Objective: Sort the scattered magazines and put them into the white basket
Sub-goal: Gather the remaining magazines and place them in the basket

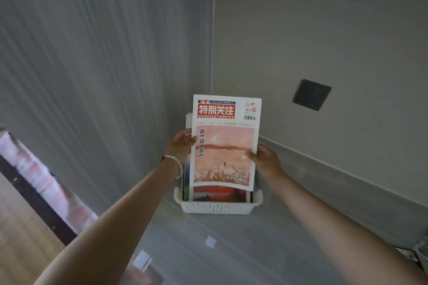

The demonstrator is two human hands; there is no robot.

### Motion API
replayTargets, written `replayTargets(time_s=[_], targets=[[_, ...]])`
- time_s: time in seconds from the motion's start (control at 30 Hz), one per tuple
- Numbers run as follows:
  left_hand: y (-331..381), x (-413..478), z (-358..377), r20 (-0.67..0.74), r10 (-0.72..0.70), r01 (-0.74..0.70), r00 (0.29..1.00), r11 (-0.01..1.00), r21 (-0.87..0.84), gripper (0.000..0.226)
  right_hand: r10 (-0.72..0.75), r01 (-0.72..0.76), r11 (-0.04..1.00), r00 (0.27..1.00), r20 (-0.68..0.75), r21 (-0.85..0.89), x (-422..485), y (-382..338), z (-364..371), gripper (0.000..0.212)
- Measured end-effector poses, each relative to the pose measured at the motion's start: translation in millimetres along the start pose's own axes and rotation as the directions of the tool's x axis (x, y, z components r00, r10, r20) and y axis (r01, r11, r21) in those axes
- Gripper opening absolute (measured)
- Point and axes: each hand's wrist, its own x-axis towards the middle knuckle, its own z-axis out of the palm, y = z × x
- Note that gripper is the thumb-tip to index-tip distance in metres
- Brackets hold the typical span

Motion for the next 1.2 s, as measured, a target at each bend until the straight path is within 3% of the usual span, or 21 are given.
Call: replayTargets(time_s=[0.1,0.27,0.43,0.67,0.8,0.93,1.1,1.2], targets=[[-11,12,-4,-0.044,-0.016,0.018,0.999,0.999,0.029,0.03,-0.005,0.005,0.998,1.0,-0.014,-0.057,9,11,11,0.012],[-40,19,-13,0.014,-0.134,0.133,0.991,0.99,0.052,0.021,0.008,-0.007,0.965,1.0,0.004,-0.262,8,35,11,0.018],[-59,19,-21,-0.028,-0.197,0.199,0.98,0.975,0.096,0.029,0.094,-0.105,0.975,0.994,-0.063,-0.198,4,47,7,0.018],[-49,-1,-7,-0.187,0.005,0.03,0.982,0.982,0.184,0.02,0.142,-0.151,0.983,0.986,-0.092,-0.108,-5,54,-9,0.016],[-45,-28,22,-0.098,0.019,-0.017,0.995,1.0,0.024,0.006,0.196,-0.198,0.98,0.972,-0.133,-0.006,-18,64,-33,0.007],[-51,-59,64,0.008,-0.009,0.008,1.0,0.997,0.073,0.012,0.234,-0.228,0.972,0.954,-0.187,0.049,-41,80,-76,0.021],[-84,-101,135,0.143,-0.234,0.223,0.962,0.971,0.09,0.017,0.301,-0.293,0.953,0.911,-0.281,0.072,-86,119,-164,0.027],[-111,-129,185,0.234,-0.342,0.297,0.91,0.932,0.207,0.015,0.35,-0.346,0.935,0.855,-0.382,0.082,-119,148,-226,0.031]])
